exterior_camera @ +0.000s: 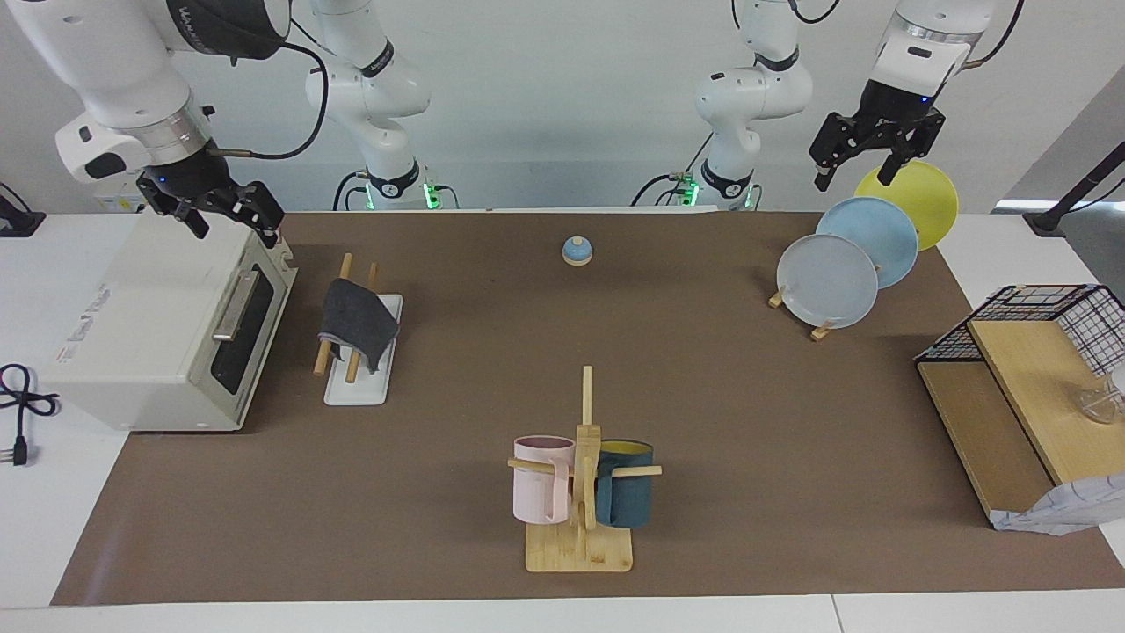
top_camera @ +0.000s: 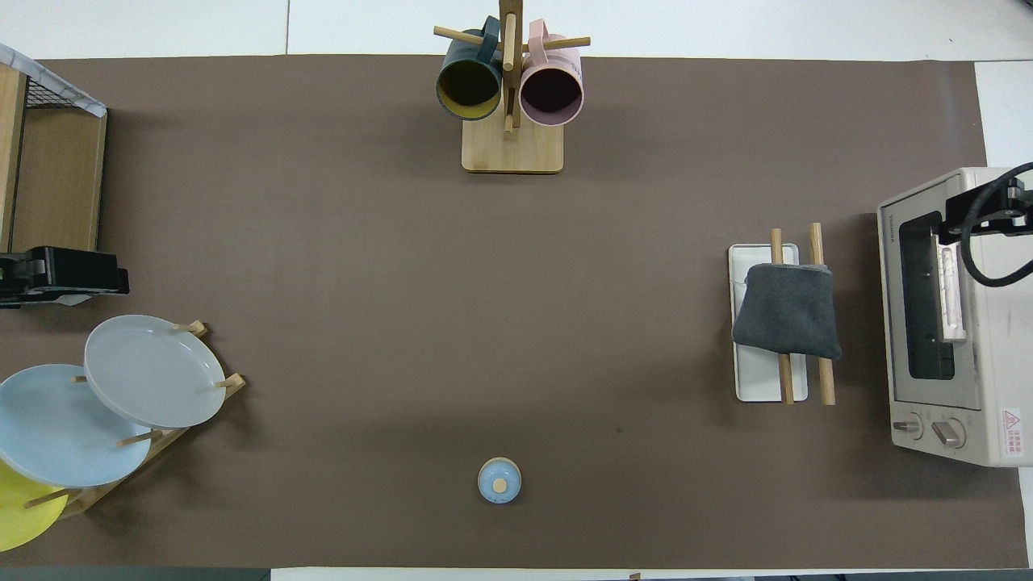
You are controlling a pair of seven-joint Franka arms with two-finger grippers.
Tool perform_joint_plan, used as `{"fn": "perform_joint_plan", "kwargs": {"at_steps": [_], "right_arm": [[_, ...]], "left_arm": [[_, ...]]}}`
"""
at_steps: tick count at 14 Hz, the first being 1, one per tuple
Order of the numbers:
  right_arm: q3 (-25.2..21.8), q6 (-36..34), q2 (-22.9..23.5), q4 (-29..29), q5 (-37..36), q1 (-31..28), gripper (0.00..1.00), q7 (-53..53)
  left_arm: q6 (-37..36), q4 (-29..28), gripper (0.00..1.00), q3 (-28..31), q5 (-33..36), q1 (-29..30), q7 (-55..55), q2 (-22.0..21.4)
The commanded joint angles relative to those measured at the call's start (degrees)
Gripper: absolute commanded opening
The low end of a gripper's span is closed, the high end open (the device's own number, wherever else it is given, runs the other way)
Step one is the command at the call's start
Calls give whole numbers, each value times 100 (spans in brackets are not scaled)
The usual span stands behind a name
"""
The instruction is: Fold towel and hang on rack
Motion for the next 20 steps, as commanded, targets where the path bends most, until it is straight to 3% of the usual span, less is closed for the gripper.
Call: {"fn": "perform_joint_plan", "kwargs": {"at_steps": [1, 20], "right_arm": [[32, 19, -9, -35, 117, -50, 100, -143], [50, 28, -62, -78, 144, -32, 100, -151]], "left_arm": [[-38, -73, 100, 49, -32, -29, 41, -115], [-38, -73, 100, 49, -32, -29, 41, -115]]}}
